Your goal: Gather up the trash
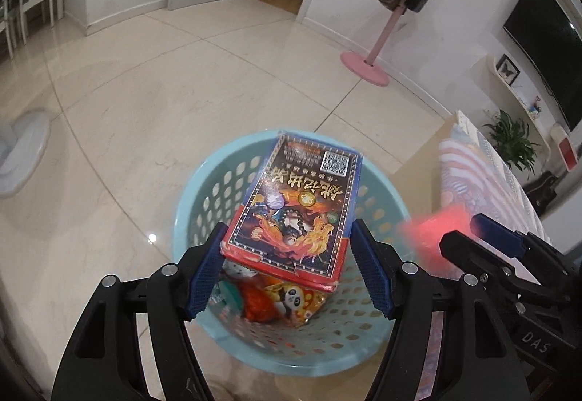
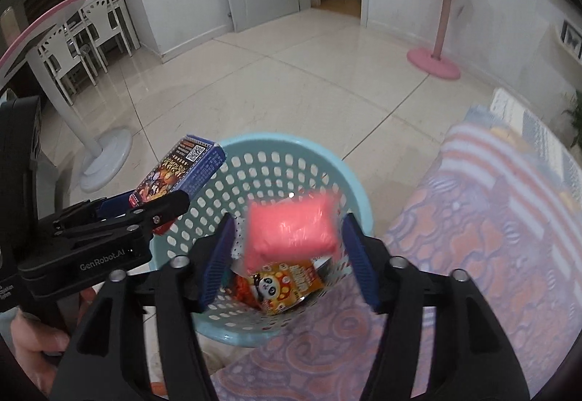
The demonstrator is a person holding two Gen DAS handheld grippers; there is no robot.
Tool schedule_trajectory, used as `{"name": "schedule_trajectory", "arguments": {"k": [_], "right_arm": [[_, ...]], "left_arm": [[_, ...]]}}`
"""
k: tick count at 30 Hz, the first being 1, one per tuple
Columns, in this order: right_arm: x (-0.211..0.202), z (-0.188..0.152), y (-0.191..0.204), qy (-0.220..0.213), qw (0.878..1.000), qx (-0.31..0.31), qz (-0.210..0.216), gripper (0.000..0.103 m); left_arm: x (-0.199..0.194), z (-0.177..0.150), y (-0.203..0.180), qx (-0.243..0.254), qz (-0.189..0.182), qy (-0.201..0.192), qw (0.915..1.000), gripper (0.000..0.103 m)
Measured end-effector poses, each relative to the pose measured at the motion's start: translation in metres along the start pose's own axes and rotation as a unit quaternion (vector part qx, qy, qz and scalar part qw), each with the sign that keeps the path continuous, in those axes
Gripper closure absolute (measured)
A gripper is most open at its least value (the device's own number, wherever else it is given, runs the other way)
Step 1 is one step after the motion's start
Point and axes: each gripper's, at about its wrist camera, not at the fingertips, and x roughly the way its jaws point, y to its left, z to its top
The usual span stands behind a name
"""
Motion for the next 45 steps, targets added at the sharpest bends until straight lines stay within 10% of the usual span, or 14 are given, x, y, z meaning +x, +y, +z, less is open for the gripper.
{"name": "schedule_trajectory", "arguments": {"k": [19,31,45], "right_arm": [[-0.104,-0.021,-0.014,-0.07,0.996,0.049,-0.032,0.027],[-0.195,-0.062,-0.039,-0.163,0.969,0.137,-0.124,0.008],[-0.241,-0.095,-0.018,-0.259,0.933,0.073,-0.238,0.008]], "left_arm": [[-0.098,-0.003,-0.037,0.025,-0.056,-0.082,0.9948,0.031],[-0.184,-0.026,-0.087,0.041,-0.01,-0.19,0.9808,0.02],[-0.186,-0.073,-0.135,0.112,0.054,-0.246,0.9612,0.014]]}}
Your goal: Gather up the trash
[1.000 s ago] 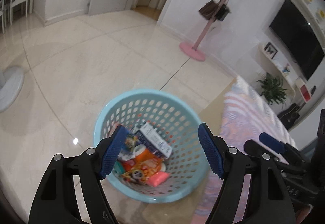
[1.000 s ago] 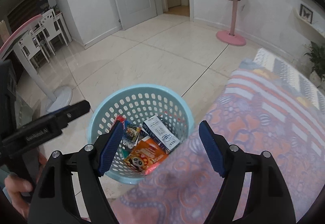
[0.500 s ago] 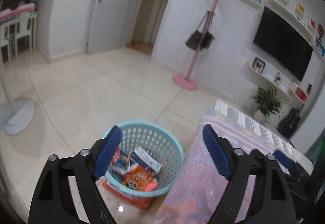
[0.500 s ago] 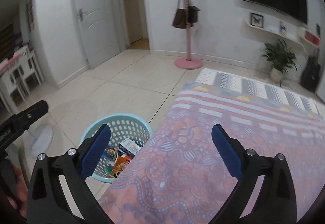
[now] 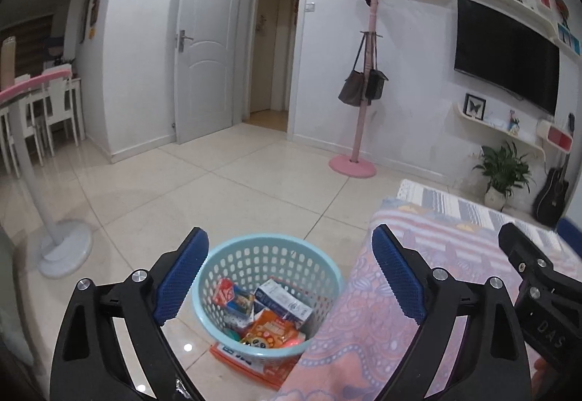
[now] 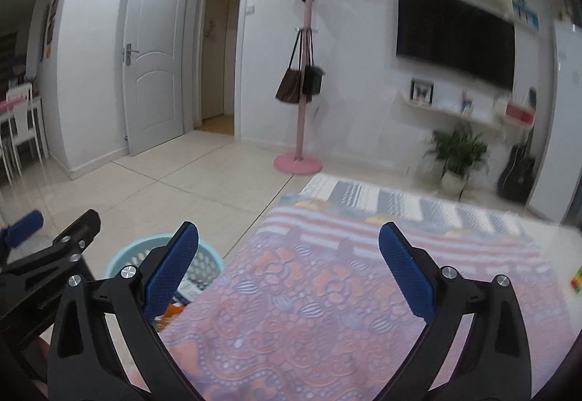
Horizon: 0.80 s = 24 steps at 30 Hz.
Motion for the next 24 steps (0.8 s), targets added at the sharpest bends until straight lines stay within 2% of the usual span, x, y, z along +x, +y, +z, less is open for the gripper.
{"name": "schedule_trajectory", "arguments": {"k": [2,5,11,15,24], "right_arm": [[-0.003,-0.001,0.0,-0.01,1.0,-0.001,-0.007,0.008],[-0.001,-0.002,-0.004,-0.01,1.0,0.02,0.013,0.008],[0.0,-0.005,0.002,-0.017,1.0,0.006,0.008,0.008],[0.004,-0.008,0.0,-0.011,1.0,0.009,0.007,0.008],[0.016,-0.013,0.001,0.009,1.0,0.017,0.016,0.008]], "left_arm": [[0.001,0.001,-0.002,0.006,0.008,-0.009,0.9999,0.014],[0.003,0.004,0.0,-0.004,0.009,-0.013,0.9999,0.014],[-0.003,0.005,0.005,-0.01,0.024,-0.024,0.9994,0.011],[-0.001,0.006,0.011,-0.017,0.041,-0.025,0.9987,0.011],[-0.003,0.009,0.017,-0.016,0.039,-0.031,0.9986,0.011]]}}
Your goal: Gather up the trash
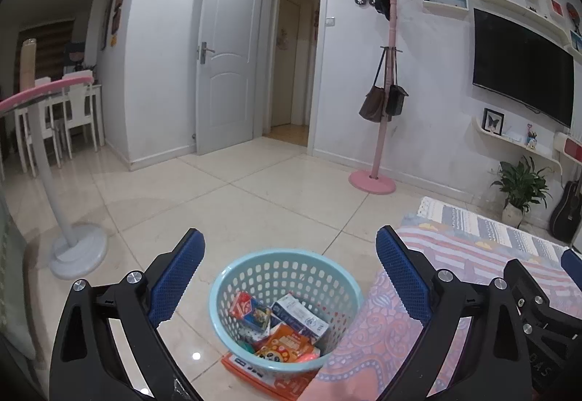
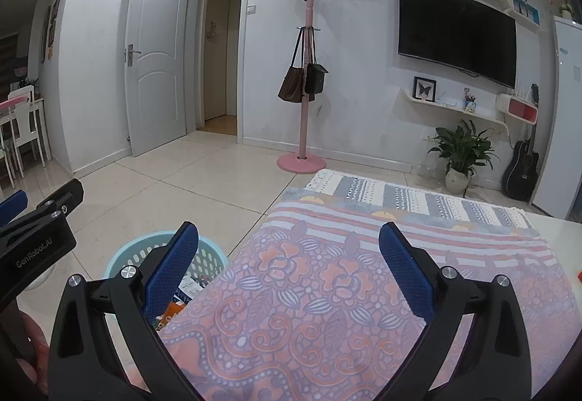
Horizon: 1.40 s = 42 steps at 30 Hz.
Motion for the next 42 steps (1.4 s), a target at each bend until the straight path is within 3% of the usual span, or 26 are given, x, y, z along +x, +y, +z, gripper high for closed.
{"name": "schedule_trajectory", "arguments": {"k": [42], "right_arm": [[0.006,-0.0047,-0.0038,0.01,1.0,0.008,0.012,0.008]], "left_arm": [[0.0083,-0.0064,-0.0053,0.002,-0.033,0.017,0.9993,0.011]]}}
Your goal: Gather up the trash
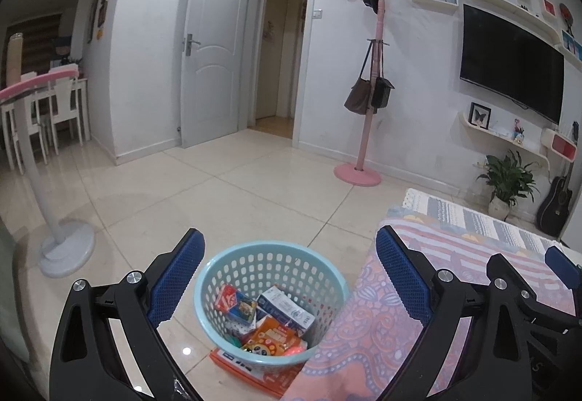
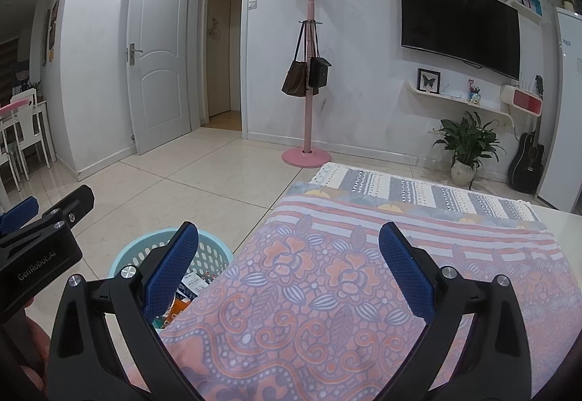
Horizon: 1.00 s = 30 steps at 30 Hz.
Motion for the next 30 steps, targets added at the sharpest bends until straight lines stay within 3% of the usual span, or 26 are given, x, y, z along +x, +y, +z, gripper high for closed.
{"name": "schedule_trajectory", "arguments": {"k": [30], "right_arm": [[0.0003,0.0011,-0.0012,0.003,1.0,0.002,0.002,0.008]], "left_arm": [[-0.0007,-0.0033,-0.0074,0.011,0.001,-0.001,0.9999,0.01]]}}
